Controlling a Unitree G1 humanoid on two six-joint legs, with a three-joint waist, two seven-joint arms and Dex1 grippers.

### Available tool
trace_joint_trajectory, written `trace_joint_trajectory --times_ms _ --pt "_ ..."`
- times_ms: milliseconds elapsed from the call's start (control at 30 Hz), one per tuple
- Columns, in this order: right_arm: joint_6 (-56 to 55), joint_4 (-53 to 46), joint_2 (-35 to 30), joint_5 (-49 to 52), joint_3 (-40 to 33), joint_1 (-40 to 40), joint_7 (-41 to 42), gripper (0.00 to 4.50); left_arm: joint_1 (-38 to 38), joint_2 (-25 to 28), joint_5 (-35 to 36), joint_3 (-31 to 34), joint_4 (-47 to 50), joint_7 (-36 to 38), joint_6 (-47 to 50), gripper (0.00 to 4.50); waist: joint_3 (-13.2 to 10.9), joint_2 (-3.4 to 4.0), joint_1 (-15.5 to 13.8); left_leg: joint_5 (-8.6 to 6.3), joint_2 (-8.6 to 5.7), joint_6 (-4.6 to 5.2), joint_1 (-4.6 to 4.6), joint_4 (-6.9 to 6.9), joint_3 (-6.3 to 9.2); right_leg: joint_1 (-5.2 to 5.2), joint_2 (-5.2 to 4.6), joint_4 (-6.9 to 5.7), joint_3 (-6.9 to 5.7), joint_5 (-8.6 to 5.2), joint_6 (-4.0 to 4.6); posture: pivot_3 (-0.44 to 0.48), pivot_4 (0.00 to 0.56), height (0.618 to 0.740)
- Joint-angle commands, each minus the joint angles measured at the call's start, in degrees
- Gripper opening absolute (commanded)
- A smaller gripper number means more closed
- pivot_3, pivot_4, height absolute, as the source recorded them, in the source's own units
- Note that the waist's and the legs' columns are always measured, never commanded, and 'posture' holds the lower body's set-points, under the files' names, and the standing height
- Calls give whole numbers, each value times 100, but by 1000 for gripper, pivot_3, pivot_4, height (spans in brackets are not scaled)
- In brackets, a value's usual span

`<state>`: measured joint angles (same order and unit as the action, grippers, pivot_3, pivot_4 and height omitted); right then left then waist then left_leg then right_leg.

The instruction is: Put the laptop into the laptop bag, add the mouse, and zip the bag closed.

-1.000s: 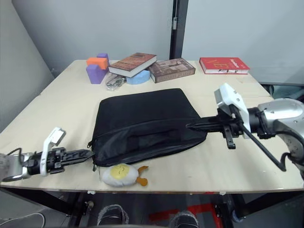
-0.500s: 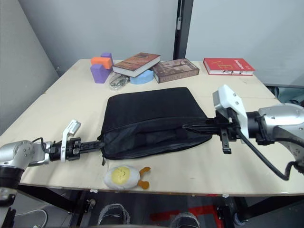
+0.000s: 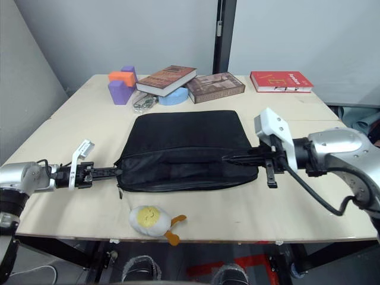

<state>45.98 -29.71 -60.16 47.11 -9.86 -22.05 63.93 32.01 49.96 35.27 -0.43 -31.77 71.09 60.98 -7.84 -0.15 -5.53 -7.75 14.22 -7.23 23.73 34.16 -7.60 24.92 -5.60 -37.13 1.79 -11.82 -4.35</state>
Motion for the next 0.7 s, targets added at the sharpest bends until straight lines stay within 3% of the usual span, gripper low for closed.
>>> trace_joint_trajectory --times_ms 33,267,567,700 --pt "-138 -2 9 -34 34 -126 29 0 215 283 -333 -83 -383 331 -226 16 0 0 -4 0 0 0 0 0 0 0 0 1 0 0 0 0 150 725" --pt "-146 -15 17 -21 88 -106 11 0 458 548 -812 -264 -850 796 -551 16 -1 1 -7 -1 1 -1 0 -1 0 0 0 1 -1 0 0 0 150 725" --pt "-175 22 70 -87 252 -198 1 0 960 250 -1216 19 -1566 464 -1307 16 0 0 -45 0 0 -1 0 0 1 -2 -1 0 -2 0 1 0 150 725" --pt "-206 79 76 -132 329 -249 22 0 976 149 -1163 179 -1527 392 -1212 1321 0 0 -83 0 0 -1 1 3 3 -3 -2 -2 -4 0 1 0 150 725"
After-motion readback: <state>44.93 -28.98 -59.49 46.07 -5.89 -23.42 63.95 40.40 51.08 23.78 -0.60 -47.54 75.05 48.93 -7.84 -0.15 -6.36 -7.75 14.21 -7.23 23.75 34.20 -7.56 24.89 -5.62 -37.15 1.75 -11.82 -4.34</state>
